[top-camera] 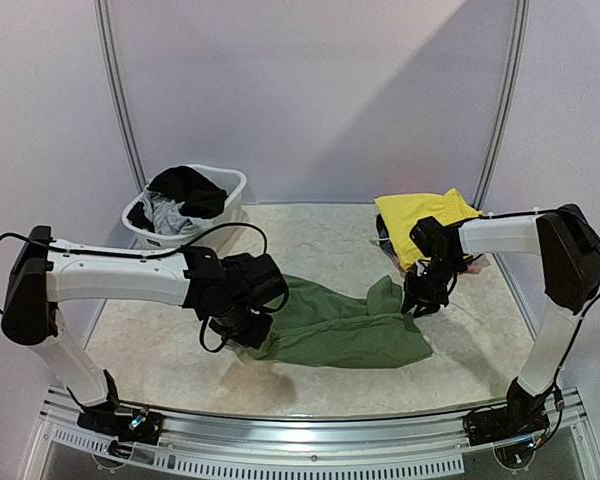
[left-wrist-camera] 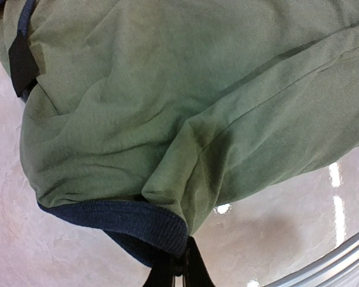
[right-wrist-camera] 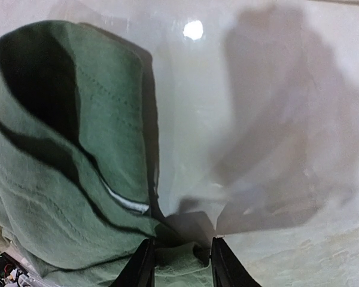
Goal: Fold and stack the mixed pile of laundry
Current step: Pick up the crumpled tank top from the center of the board.
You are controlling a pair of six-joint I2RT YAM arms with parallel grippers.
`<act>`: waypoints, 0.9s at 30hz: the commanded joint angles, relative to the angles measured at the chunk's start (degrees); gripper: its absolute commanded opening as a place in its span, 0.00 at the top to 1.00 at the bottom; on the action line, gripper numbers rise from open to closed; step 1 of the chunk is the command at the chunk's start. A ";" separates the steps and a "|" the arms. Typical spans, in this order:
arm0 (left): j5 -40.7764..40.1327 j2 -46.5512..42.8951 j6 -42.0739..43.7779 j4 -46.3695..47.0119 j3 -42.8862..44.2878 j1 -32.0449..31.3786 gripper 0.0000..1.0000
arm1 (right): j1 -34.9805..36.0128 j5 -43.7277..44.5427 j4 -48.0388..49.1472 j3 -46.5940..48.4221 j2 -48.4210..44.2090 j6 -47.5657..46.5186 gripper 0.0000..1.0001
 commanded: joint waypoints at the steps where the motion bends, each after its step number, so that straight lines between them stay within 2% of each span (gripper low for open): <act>1: -0.48 0.23 0.00 0.03 0.12 -0.92 1.00 | -0.19 1.00 -0.61 -2.06 -2.79 -0.34 0.68; 10: -0.40 0.25 0.40 0.17 0.20 -0.91 1.00 | -0.19 -0.59 2.34 -3.25 -1.93 0.03 0.76; 16: -0.54 -0.01 0.44 0.10 0.29 -0.93 1.00 | -0.19 -1.48 3.55 -2.99 -1.42 0.14 0.77; 24: -1.19 -0.94 0.37 -1.06 0.94 -0.96 1.00 | -0.20 -1.17 2.01 -1.94 -1.54 -0.06 1.00; 27: -2.23 -2.27 0.16 -2.84 2.82 -0.91 1.00 | -0.13 -0.16 -0.22 -0.16 -2.94 -0.39 1.00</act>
